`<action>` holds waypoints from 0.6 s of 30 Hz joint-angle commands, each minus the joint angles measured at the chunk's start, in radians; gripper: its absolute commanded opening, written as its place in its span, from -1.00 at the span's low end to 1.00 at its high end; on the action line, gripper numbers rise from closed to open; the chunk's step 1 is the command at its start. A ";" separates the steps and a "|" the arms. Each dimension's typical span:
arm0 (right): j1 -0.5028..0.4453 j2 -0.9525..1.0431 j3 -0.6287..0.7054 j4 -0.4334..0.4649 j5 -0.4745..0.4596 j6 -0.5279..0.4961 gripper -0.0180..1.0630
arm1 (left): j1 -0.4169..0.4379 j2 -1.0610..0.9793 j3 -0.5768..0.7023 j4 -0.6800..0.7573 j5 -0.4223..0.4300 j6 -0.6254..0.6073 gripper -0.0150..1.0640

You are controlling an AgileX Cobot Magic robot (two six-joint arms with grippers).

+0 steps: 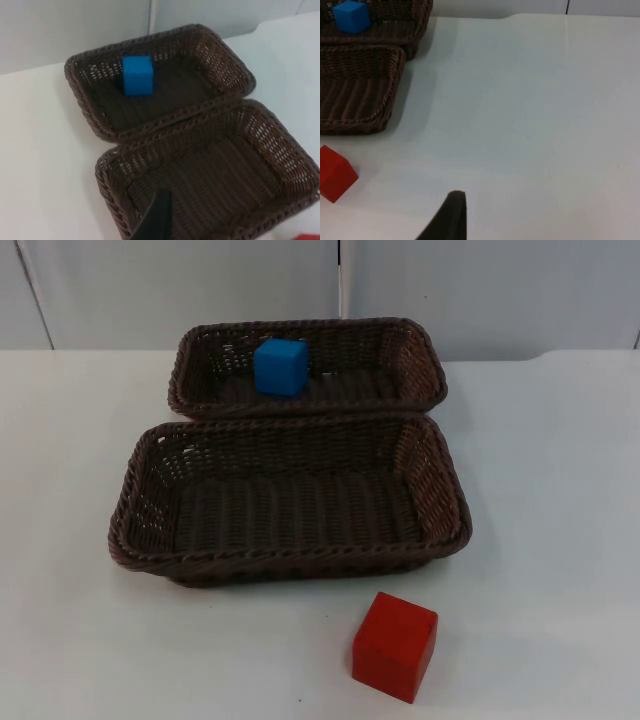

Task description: Pick up one cube with the left hand and place it into the upper basket. Pick up one cube with the right hand and place it into the lower basket.

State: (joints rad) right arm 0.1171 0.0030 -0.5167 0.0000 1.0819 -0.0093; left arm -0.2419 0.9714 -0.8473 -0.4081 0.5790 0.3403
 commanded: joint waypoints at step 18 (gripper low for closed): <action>-0.004 -0.003 0.001 0.000 -0.003 -0.009 0.98 | -0.001 -0.244 0.165 0.055 0.128 -0.065 0.59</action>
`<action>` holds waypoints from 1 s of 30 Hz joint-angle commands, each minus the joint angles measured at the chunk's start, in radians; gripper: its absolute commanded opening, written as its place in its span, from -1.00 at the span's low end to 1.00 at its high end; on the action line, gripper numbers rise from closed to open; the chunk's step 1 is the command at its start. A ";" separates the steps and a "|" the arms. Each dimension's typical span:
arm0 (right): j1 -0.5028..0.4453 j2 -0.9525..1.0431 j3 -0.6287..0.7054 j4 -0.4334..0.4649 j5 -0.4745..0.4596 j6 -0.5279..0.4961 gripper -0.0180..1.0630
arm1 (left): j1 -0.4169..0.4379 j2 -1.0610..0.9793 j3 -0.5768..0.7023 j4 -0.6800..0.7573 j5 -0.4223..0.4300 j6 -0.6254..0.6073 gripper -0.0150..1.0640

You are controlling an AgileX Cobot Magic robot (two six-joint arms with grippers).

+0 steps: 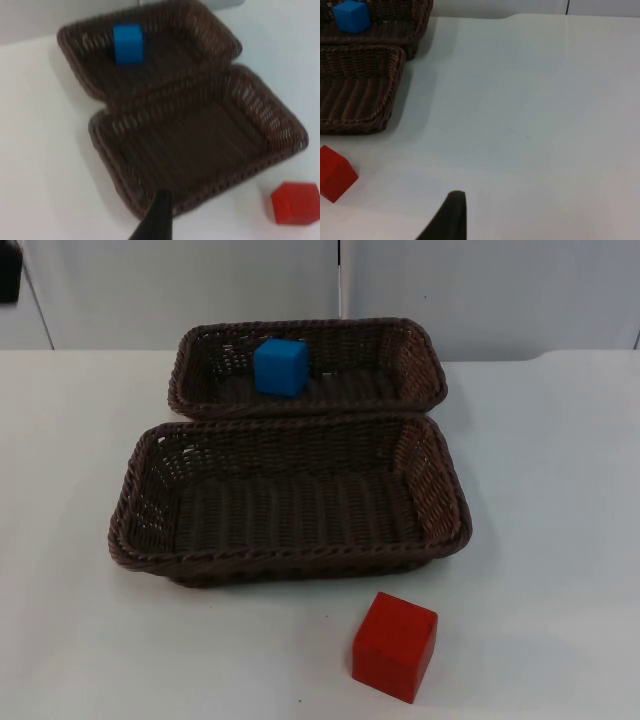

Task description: Pick up one cube with the left hand and place it into the upper basket. Pick up one cube with the right hand and place it into the lower basket.

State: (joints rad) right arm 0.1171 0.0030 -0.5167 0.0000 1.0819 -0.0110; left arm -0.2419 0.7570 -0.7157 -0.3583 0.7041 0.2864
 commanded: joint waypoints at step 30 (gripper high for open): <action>-0.004 0.232 -0.103 0.000 -0.014 -0.015 0.98 | -0.001 -0.089 0.102 0.023 -0.006 -0.011 0.59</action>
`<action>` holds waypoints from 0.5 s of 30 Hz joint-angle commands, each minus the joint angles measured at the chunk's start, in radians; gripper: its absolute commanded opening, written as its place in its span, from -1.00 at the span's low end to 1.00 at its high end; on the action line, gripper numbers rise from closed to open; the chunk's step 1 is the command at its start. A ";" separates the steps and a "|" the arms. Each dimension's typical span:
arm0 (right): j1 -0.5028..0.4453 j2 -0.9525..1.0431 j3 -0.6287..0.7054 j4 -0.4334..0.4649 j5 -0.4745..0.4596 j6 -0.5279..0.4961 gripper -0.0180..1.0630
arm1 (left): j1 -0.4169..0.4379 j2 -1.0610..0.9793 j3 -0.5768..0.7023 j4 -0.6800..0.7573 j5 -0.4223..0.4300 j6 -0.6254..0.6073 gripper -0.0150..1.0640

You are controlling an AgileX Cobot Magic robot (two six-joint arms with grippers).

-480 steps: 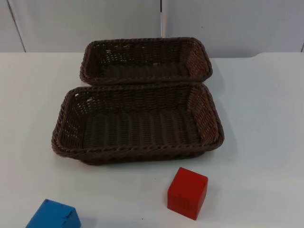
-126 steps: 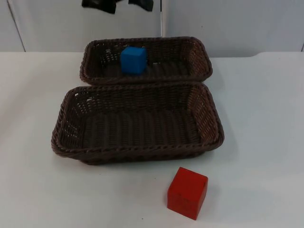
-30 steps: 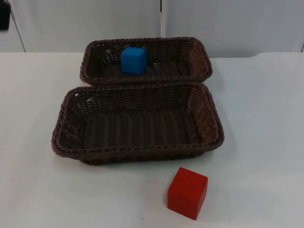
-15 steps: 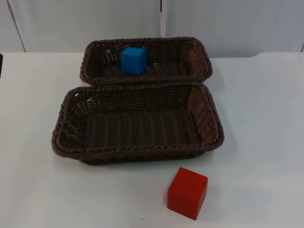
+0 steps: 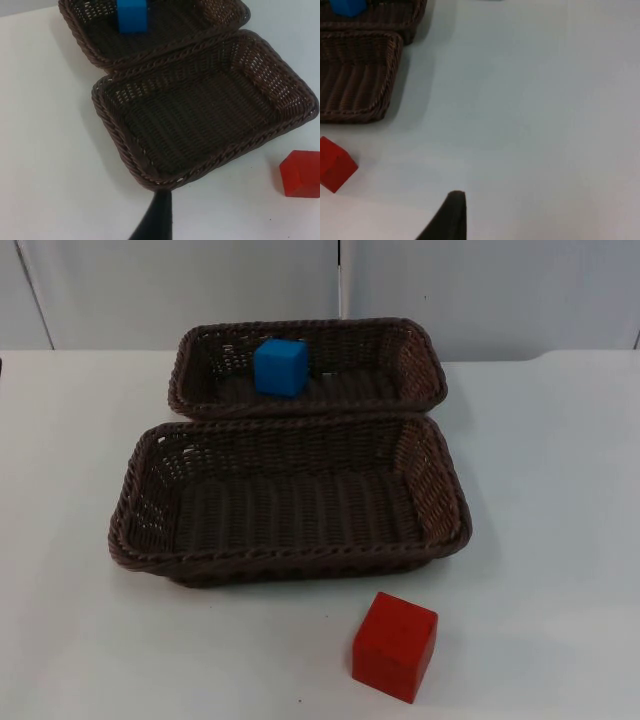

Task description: Pick up one cube with the left hand and place it into the upper basket. Pick up one cube with the right hand and place it into the lower basket.

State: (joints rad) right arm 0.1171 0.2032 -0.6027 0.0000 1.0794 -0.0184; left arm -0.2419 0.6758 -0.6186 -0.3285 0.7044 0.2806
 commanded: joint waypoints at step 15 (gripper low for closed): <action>-0.004 0.493 -0.173 0.040 -0.032 -0.011 0.98 | -0.001 -0.007 0.005 -0.025 -0.007 -0.005 0.59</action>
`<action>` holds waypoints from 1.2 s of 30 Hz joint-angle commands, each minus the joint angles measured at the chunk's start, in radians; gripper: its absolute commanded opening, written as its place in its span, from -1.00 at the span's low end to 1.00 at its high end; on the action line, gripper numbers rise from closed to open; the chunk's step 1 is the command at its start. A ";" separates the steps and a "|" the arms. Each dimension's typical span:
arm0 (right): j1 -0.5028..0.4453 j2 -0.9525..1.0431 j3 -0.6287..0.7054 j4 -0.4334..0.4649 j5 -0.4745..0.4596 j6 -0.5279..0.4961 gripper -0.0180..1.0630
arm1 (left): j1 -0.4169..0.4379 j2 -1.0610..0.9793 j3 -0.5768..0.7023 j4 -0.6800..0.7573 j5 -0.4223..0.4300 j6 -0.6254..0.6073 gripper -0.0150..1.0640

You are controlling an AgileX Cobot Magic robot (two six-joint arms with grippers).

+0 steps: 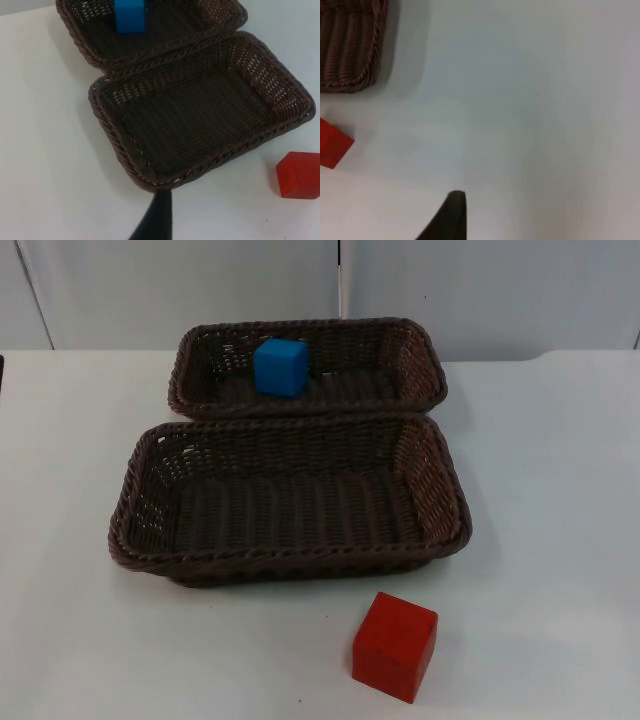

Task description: Pick up one cube with the left hand and place it into the upper basket. Pick up one cube with the right hand and place it into the lower basket.

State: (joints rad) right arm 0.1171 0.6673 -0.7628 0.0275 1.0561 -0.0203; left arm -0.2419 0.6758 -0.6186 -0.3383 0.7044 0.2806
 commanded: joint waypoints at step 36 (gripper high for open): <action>0.153 0.363 -0.012 0.314 -0.106 -0.252 0.98 | -0.001 -0.007 0.005 -0.020 -0.007 -0.005 0.59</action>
State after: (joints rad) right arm 0.2239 1.0169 -0.7681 0.3382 0.9804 -0.2686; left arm -0.2419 0.6758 -0.6186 -0.3421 0.7044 0.2806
